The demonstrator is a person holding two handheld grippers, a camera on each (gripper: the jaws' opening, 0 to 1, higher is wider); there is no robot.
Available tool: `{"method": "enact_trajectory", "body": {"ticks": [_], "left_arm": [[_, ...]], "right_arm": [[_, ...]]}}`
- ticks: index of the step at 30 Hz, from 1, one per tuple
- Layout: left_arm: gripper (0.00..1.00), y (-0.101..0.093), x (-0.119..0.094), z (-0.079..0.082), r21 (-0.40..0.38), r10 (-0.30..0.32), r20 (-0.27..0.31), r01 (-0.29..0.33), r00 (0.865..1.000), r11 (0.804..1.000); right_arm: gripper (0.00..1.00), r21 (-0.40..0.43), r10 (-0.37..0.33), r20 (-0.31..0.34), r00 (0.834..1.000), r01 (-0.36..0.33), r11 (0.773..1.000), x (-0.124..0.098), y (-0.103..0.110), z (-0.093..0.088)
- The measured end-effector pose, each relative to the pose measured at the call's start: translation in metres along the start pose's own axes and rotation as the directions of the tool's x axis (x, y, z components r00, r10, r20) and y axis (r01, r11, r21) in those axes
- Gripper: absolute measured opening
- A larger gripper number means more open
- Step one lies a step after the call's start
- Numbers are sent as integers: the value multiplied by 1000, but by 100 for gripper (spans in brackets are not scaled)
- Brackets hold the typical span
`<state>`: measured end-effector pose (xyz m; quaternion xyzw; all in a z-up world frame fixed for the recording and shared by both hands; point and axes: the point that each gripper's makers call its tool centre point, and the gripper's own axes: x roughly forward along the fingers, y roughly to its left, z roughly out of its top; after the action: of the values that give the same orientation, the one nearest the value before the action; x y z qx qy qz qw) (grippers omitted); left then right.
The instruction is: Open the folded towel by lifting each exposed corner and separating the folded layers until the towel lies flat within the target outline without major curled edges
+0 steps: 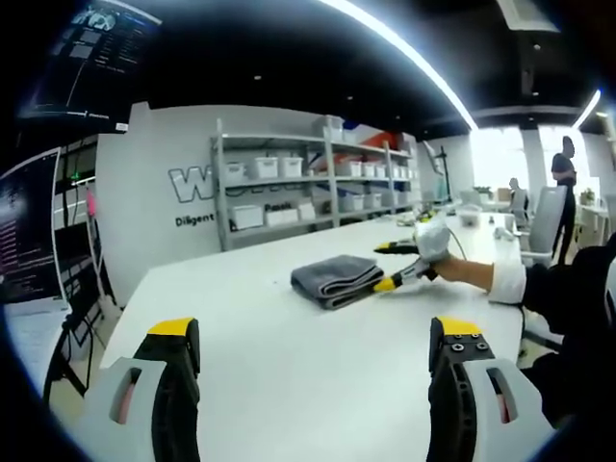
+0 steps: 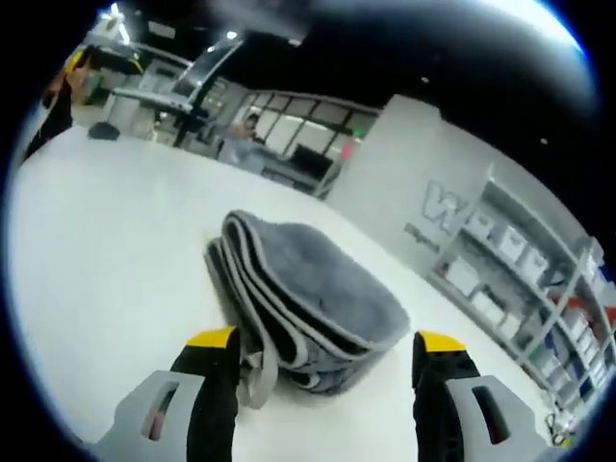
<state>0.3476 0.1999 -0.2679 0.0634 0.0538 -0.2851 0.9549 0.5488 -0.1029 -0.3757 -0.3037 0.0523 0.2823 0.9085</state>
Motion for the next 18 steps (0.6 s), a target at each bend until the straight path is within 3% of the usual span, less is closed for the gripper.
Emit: {"method": "enact_trajectory", "body": {"ticks": [4,14,18], "left_arm": [[97,0,1,-2,2,2,-10,-2,1000,1000],[97,-4,3,-4,9,-15,-18,15,1000,1000],[97,-3,2,-3,5,-9,-12,9,1000,1000]], "right_arm": [[63,-15,-28,-2,1000,28,1000,2,-4,3],[53,53,-44,-12,999,45,998,5,-6,2],[47,7,-48,-6,999,48,999,4,-3,6]]}}
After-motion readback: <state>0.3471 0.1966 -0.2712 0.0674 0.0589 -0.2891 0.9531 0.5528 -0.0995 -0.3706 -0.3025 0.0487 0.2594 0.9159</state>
